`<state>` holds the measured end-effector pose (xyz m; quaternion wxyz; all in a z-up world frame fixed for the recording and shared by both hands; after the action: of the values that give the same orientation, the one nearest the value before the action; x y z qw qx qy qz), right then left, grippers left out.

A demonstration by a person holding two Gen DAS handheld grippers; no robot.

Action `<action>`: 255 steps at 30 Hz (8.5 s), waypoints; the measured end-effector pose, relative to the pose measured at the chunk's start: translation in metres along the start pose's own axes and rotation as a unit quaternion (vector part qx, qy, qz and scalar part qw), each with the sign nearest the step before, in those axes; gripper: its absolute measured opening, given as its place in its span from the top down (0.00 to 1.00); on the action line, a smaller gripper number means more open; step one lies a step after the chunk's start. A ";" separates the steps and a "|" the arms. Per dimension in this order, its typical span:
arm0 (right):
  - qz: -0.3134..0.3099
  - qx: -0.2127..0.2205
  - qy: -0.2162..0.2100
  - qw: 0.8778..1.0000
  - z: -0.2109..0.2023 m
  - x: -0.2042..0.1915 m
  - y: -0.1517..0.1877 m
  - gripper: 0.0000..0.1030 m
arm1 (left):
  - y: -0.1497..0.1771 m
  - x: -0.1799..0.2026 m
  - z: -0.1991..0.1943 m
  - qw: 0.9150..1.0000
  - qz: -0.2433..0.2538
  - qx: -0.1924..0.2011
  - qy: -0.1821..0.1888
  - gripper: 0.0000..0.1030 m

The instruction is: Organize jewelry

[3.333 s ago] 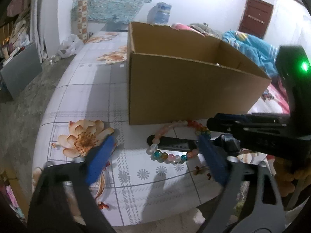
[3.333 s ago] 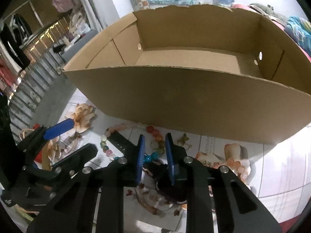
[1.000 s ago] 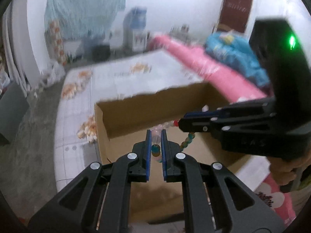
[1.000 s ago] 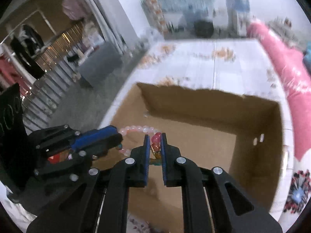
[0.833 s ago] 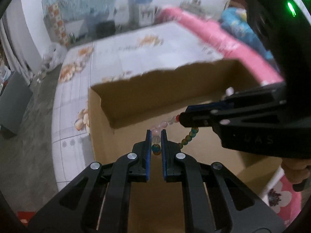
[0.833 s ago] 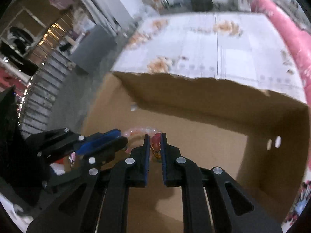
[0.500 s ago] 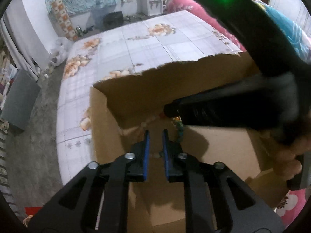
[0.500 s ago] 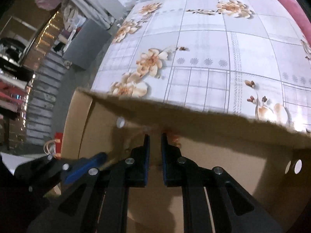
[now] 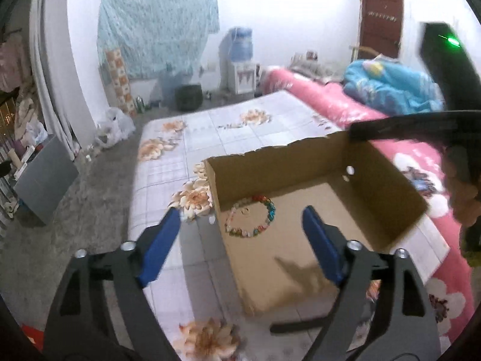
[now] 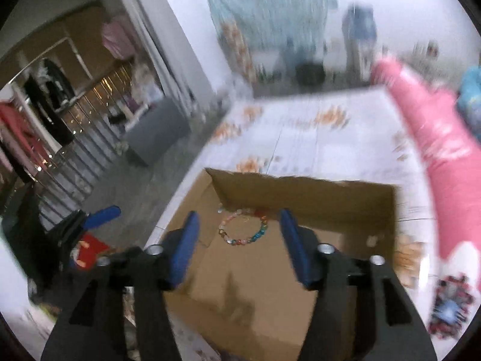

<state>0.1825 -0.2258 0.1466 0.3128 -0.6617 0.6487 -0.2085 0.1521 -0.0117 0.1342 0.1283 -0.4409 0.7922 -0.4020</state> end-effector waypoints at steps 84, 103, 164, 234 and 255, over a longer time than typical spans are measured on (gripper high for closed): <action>-0.074 0.007 -0.078 0.994 -0.012 -0.042 0.142 0.36 | 0.175 0.015 0.066 0.992 -0.020 -0.123 0.029 0.07; -0.038 0.006 -0.133 0.990 -0.017 -0.053 0.137 0.43 | 0.170 0.011 0.072 0.991 -0.023 -0.126 0.028 0.07; -0.097 0.002 0.081 0.992 0.015 -0.036 0.245 0.60 | 0.169 -0.068 0.055 0.813 -0.465 0.052 0.346 0.48; -0.156 0.016 0.071 0.985 0.008 -0.050 0.244 0.60 | 0.161 -0.035 0.083 0.827 -0.455 -0.032 0.328 0.33; -0.299 -0.104 0.012 0.948 0.080 -0.112 0.196 0.79 | 0.187 -0.074 0.014 0.930 -0.307 -0.008 0.200 0.33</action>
<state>0.0865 -0.0962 -0.0305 0.1576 -0.8516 0.4428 -0.2321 0.0913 0.0944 -0.0264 -0.1657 -0.5739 0.6306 -0.4955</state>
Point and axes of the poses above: each gripper's, at about its wrist camera, not at the fingertips, and z roughly the way its jaws point, x to its right, y to its underside, the point moved 2 cm from there along z, roughly the way its jaws point, and after that the axes turned 14 degrees about y, right-handed, at the moved point
